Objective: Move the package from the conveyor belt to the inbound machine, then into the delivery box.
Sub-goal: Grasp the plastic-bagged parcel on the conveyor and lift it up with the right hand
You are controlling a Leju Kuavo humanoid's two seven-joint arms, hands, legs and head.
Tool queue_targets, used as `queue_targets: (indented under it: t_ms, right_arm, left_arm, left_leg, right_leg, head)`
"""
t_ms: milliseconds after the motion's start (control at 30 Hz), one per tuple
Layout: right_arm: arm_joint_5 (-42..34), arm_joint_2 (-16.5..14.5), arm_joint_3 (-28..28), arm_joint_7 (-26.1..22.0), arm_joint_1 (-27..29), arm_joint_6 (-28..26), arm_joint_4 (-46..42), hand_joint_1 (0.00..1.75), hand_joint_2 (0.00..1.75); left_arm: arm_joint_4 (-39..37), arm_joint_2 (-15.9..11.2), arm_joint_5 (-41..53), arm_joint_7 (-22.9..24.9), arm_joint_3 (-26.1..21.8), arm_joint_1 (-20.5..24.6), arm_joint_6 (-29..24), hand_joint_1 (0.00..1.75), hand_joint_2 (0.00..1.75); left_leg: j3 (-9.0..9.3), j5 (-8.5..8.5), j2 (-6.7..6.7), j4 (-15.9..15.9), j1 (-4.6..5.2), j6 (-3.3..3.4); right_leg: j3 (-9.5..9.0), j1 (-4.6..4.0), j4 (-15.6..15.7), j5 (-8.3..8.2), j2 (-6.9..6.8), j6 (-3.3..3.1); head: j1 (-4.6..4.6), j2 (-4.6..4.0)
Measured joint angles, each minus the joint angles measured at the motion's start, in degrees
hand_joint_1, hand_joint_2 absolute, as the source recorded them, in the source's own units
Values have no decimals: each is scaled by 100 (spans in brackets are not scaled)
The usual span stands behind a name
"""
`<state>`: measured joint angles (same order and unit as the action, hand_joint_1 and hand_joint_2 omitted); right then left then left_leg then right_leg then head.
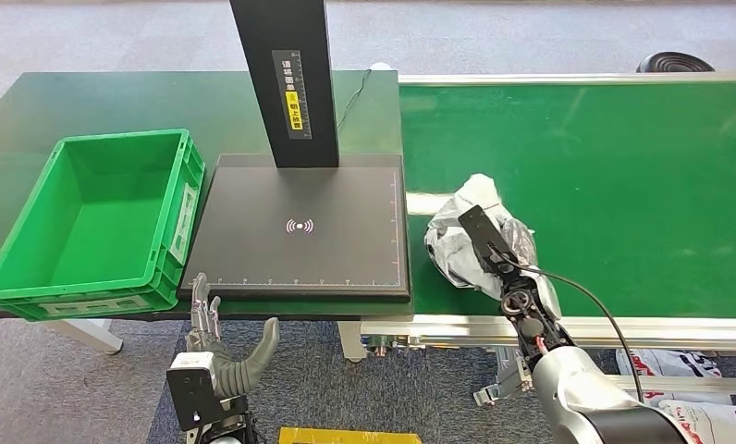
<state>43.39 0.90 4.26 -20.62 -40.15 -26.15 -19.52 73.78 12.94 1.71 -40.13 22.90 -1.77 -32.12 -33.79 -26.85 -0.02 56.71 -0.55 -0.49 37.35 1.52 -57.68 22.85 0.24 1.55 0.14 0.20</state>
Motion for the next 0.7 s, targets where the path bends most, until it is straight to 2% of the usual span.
queue_targets:
  t_ms: [100, 333, 467, 700]
  right_arm:
    - [-122, -22, -37, -429, -121, -115, -135, 175, 175]
    - [-273, -97, -54, -580, -346, -15, -379, 175, 175]
    - [-486, -144, -58, -839, -421, 244, -520, 175, 175]
    - [-628, -225, -51, -685, -701, 510, -910, 175, 175]
  left_arm:
    - [2, 0, -20, 0, 4, -3, -33, 0, 175]
    - [23, -3, -80, 0, 8, -10, -130, 0, 175]
    - [37, -4, -139, 0, 9, -16, -139, 0, 175]
    - [78, -4, -176, 0, 14, -21, -163, 0, 175]
  left_leg:
    - [-1, 1, 1, 0, 0, 0]
    - [-1, 1, 0, 0, 0, 0]
    - [-9, 2, 0, 0, 0, 0]
    - [-7, 2, -4, 0, 0, 0]
  right_leg:
    - [3, 0, -1, -1, 1, 0]
    - [3, 0, -1, 0, -1, 0]
    - [7, 0, -2, -1, -3, 0]
    - [9, 0, -2, -1, -7, 0]
  head:
    - [-1, 0]
    - [0, 0]
    - [0, 0]
    - [0, 0]
